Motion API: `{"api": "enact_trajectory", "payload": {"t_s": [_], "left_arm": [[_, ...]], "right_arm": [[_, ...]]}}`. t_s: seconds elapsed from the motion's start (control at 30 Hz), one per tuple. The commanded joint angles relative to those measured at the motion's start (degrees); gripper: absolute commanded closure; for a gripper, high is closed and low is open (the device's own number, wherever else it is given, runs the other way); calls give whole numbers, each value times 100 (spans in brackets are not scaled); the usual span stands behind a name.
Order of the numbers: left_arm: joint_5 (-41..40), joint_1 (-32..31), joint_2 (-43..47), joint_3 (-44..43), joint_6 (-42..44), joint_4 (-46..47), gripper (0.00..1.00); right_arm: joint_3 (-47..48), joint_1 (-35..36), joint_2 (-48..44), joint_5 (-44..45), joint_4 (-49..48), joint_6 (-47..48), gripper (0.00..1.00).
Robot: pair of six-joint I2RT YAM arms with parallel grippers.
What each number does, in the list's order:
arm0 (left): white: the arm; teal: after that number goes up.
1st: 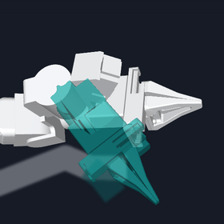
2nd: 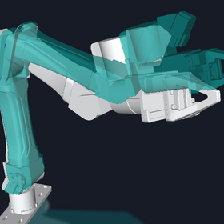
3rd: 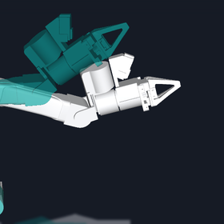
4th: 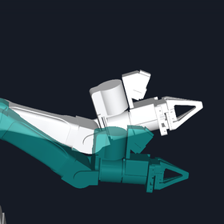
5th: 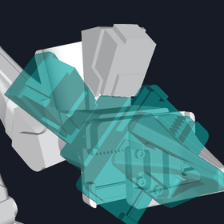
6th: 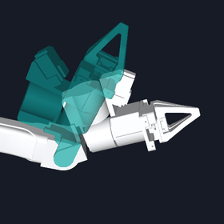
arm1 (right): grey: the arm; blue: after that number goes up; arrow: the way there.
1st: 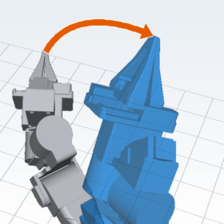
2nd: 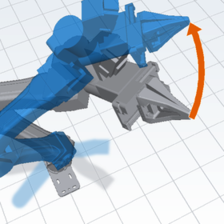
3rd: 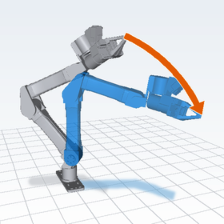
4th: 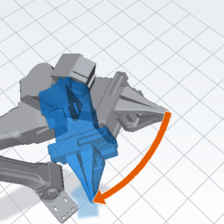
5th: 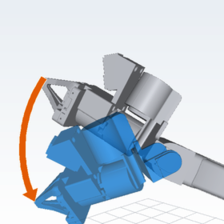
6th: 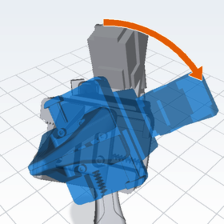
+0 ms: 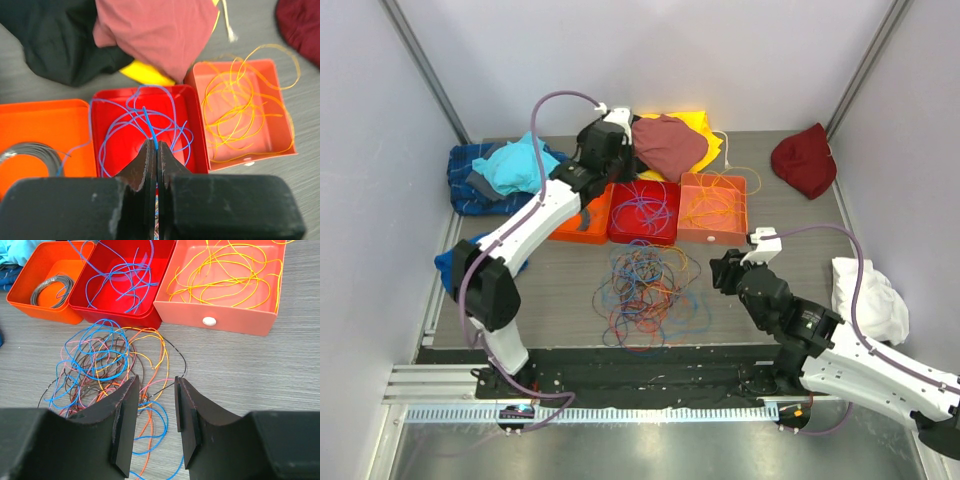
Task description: Untangle the cables
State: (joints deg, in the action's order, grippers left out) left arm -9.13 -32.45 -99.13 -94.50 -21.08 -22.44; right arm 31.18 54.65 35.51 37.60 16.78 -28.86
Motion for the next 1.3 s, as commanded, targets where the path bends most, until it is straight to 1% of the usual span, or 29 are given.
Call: {"api": "enact_trajectory", "payload": {"t_s": [0.0, 0.27, 0.37, 0.4, 0.47, 0.53, 0.63, 0.67, 0.7, 0.73, 0.77, 0.8, 0.93, 1.07, 1.27], "left_arm": [[376, 28, -457, -33, -238, 389, 100], [315, 28, -1231, -183, -230, 284, 100], [219, 37, -1529, -376, -177, 240, 100], [166, 37, -1643, -542, -134, 153, 99], [130, 28, -1715, -718, -98, 3, 80], [122, 37, -1593, -781, -45, -68, 56], [17, 28, -1163, -491, -2, 99, 53], [7, 37, -1031, -395, -1, 134, 54], [-19, 28, -907, -202, 7, 169, 58], [-10, 28, -802, -105, 34, 274, 77], [-19, 37, -609, 1, 60, 318, 89], [-37, 37, -555, 132, 69, 328, 100], [16, 28, -405, 335, 104, 222, 100], [34, 37, -177, 739, 52, 327, 100], [86, 28, 139, 942, -89, 179, 100]], "right_arm": [[29, 19, 18, 221, -87, -49, 58], [-7, 10, 88, 265, -104, -14, 57], [2, 10, 140, 265, -104, -14, 57], [11, 10, 132, 256, -104, 3, 57], [11, 10, 132, 256, -96, 3, 57], [11, 10, 106, 274, -78, -5, 57], [-7, 19, 70, 282, -69, -14, 57], [-7, 10, 70, 291, -78, -14, 57], [2, 10, 105, 283, -78, -23, 57], [2, 10, 114, 274, -104, -23, 57], [2, 10, 132, 265, -122, -14, 57], [-6, 10, 141, 256, -131, -14, 57], [2, 10, 185, 177, -218, -23, 57], [20, 19, 167, 125, -210, -41, 57], [37, 10, 123, 116, -166, -67, 57]]}}
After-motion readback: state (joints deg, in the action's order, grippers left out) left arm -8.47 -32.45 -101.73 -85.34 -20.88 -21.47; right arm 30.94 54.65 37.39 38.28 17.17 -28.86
